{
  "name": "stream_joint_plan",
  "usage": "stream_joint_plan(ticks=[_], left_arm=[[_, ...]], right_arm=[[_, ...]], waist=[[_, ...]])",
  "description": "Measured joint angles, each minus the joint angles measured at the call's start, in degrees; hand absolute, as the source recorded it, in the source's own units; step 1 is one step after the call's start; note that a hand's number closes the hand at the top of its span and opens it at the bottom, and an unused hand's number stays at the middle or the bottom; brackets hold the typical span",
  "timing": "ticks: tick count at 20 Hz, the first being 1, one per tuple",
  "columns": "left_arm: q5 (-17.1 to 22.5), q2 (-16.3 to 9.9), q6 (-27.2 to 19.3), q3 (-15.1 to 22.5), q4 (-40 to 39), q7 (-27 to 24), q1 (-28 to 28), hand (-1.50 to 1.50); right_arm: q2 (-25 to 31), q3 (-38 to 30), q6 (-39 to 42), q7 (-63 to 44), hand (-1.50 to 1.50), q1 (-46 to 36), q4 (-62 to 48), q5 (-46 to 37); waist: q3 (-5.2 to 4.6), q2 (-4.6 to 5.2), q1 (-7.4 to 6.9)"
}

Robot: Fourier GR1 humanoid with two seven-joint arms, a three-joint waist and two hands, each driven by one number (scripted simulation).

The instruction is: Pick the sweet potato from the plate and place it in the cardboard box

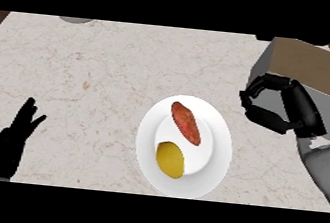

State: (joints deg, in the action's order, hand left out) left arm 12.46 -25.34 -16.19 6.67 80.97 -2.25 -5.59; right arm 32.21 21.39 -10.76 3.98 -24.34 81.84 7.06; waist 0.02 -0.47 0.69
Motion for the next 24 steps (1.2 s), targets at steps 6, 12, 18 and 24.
stream_joint_plan(ticks=[6,12,18,24], left_arm=[[-0.25,5.98,-2.68,0.67,-3.66,1.05,6.78,0.0],[-0.83,7.32,-2.88,0.6,-4.81,2.48,9.23,0.0],[-1.43,8.67,-2.52,0.22,-6.85,1.46,10.58,0.0],[-2.48,8.92,-2.74,0.37,-4.77,3.38,10.65,0.0]], right_arm=[[-0.7,3.77,-11.19,-3.56,-1.5,3.89,4.39,-13.39],[5.42,6.27,-5.24,-19.57,-1.5,2.47,13.53,-20.34],[7.27,6.39,7.27,-36.16,-1.5,-3.63,19.92,-18.25],[2.04,9.5,16.61,-50.1,-1.5,-10.92,21.05,-18.53]], waist=[[-0.07,0.26,0.43],[-0.12,0.2,0.1],[-0.1,0.29,-0.46],[-0.09,0.36,-1.1]])
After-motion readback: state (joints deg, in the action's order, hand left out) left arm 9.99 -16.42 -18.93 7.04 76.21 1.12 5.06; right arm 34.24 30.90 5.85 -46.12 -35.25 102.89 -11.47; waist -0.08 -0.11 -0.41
